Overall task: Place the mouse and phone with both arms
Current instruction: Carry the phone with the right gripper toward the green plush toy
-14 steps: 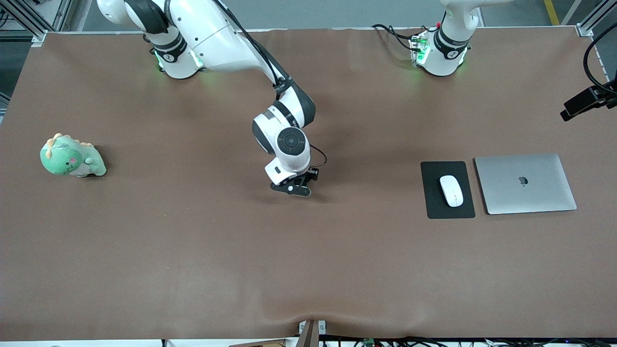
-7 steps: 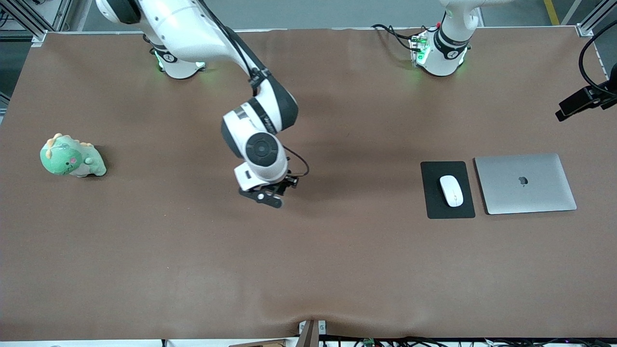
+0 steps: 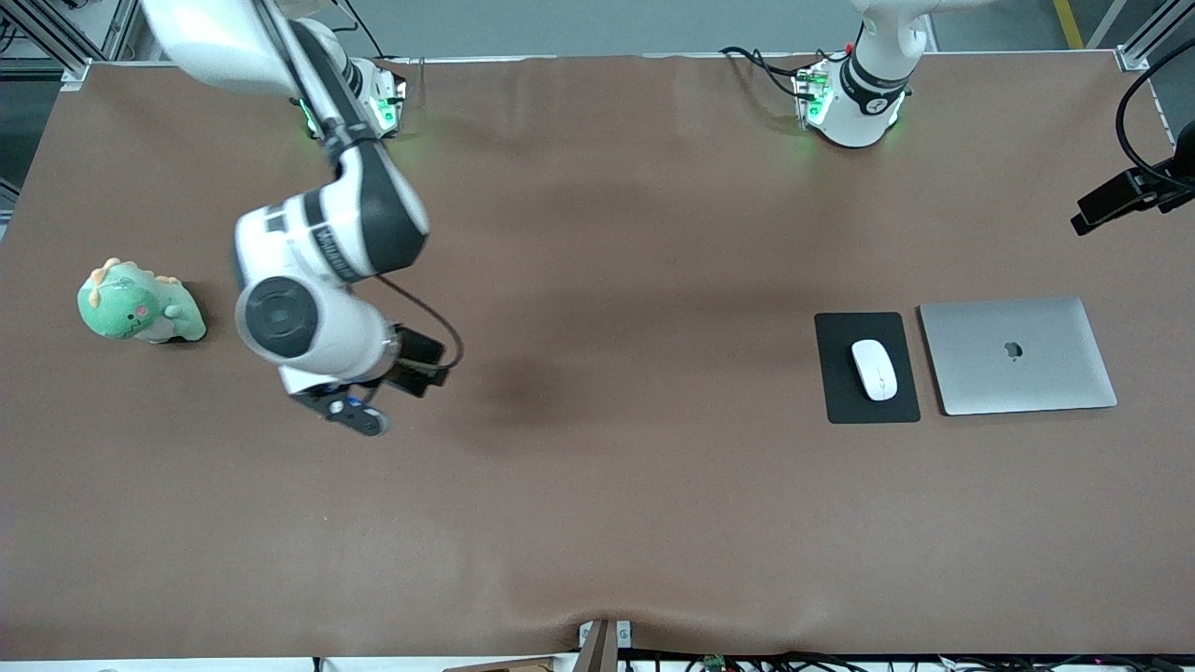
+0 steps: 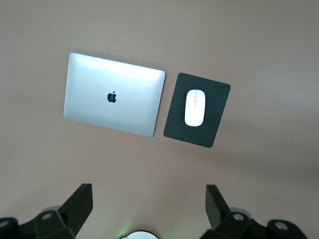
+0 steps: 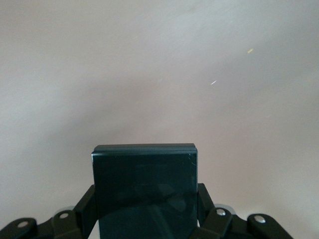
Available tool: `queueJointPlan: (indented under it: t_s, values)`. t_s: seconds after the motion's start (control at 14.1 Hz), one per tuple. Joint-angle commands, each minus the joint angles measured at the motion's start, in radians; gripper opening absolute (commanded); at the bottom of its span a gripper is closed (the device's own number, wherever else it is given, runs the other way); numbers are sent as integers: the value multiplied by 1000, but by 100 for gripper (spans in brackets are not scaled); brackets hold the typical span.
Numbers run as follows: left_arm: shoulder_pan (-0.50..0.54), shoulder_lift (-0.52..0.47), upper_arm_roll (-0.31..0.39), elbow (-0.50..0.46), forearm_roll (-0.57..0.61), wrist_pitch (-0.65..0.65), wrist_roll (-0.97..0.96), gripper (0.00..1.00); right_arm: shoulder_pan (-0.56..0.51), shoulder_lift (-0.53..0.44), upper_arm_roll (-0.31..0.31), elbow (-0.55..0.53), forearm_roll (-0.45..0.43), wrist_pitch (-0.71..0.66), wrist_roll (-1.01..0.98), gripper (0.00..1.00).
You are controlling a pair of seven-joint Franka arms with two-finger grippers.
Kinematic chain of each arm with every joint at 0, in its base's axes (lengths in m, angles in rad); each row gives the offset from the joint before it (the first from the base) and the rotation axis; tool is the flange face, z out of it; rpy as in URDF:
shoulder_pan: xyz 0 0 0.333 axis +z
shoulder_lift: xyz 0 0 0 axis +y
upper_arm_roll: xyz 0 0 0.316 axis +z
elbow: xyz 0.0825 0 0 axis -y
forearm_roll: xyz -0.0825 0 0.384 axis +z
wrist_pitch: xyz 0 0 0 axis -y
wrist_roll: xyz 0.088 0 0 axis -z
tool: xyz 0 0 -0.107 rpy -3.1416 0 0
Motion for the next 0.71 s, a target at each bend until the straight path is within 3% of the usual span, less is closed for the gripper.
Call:
queueJointPlan:
  t_s: [0.0,0.64]
  values:
    - [12,-26,2,-34,-22,-1,17,100,-89,-73,20,-109,9,12,-130,0]
    - [10,-24,5,-36,-19,13,34,100,-338,-151,20,-363,9,200,-560,0]
